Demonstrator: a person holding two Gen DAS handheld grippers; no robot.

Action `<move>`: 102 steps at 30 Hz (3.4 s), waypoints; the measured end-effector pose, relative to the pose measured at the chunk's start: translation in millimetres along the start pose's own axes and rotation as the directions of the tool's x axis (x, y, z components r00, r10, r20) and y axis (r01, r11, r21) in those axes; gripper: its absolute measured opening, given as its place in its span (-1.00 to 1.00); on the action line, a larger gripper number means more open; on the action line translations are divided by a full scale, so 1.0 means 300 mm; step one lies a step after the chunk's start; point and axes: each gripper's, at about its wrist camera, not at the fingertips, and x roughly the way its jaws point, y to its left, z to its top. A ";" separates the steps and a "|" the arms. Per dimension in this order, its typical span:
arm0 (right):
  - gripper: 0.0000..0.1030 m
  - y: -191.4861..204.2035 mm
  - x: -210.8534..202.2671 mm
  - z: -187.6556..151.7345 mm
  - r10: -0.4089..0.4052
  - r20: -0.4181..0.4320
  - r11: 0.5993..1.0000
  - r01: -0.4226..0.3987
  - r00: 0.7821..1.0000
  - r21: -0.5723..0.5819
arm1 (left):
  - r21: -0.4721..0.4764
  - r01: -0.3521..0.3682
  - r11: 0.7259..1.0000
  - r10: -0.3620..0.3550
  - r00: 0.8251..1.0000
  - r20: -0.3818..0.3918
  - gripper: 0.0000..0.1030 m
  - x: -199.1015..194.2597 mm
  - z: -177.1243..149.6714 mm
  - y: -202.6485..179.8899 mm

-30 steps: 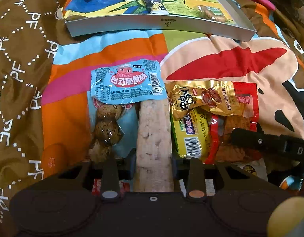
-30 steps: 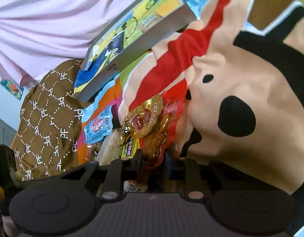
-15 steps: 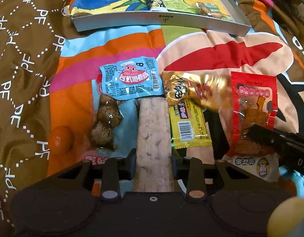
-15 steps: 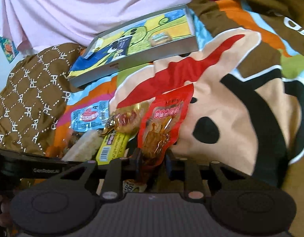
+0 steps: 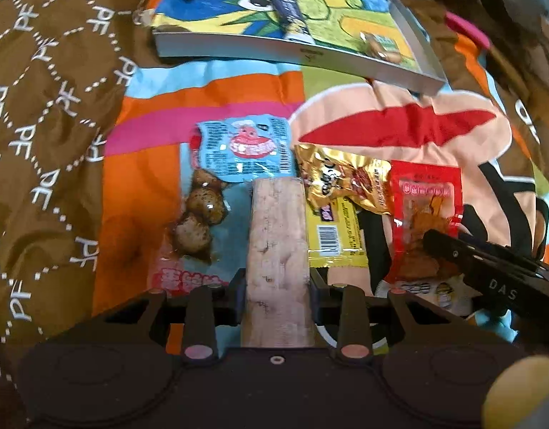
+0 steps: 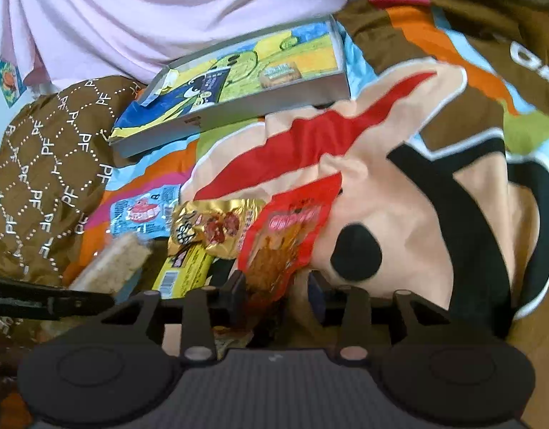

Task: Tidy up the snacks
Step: 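Grasp the red spicy-strip packet with the right tool while the left holds the nougat bar, then lift the red packet with the right tool while the left lifts the nougat bar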

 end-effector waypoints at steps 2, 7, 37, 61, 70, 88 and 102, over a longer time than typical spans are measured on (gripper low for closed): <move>-0.01 0.014 0.018 0.006 -0.015 0.009 0.999 0.015 1.000 -0.031 | -0.026 0.002 1.000 -0.002 1.000 0.013 -0.32 -0.004 -0.006 0.016; 0.00 0.031 0.045 0.011 -0.004 0.021 0.998 0.006 1.000 -0.061 | -0.041 0.001 0.999 0.000 1.000 0.028 -0.32 -0.006 -0.019 0.034; 0.27 -0.004 -0.026 0.036 0.286 0.131 0.944 -0.302 0.949 0.133 | -0.028 0.039 0.999 -0.036 0.992 0.118 -0.32 -0.019 0.008 0.030; 0.28 -0.007 -0.107 0.012 0.171 0.091 0.978 -0.180 0.981 0.104 | 0.037 0.050 0.998 -0.054 0.991 0.123 -0.32 -0.008 0.001 -0.021; 0.27 -0.056 0.032 0.009 0.200 -0.031 0.952 -0.187 0.979 0.243 | 0.062 0.031 0.998 -0.039 0.990 0.135 -0.31 -0.029 0.016 -0.018; 0.58 0.146 0.123 -0.005 0.144 -0.114 0.984 -0.155 0.983 -0.092 | 0.038 0.035 0.999 -0.040 0.990 0.136 -0.32 -0.011 0.003 0.013; 0.03 0.277 0.092 -0.074 -0.054 -0.056 0.927 0.029 0.997 -0.373 | 0.022 0.014 1.000 -0.018 0.985 0.170 -0.32 -0.029 0.030 -0.012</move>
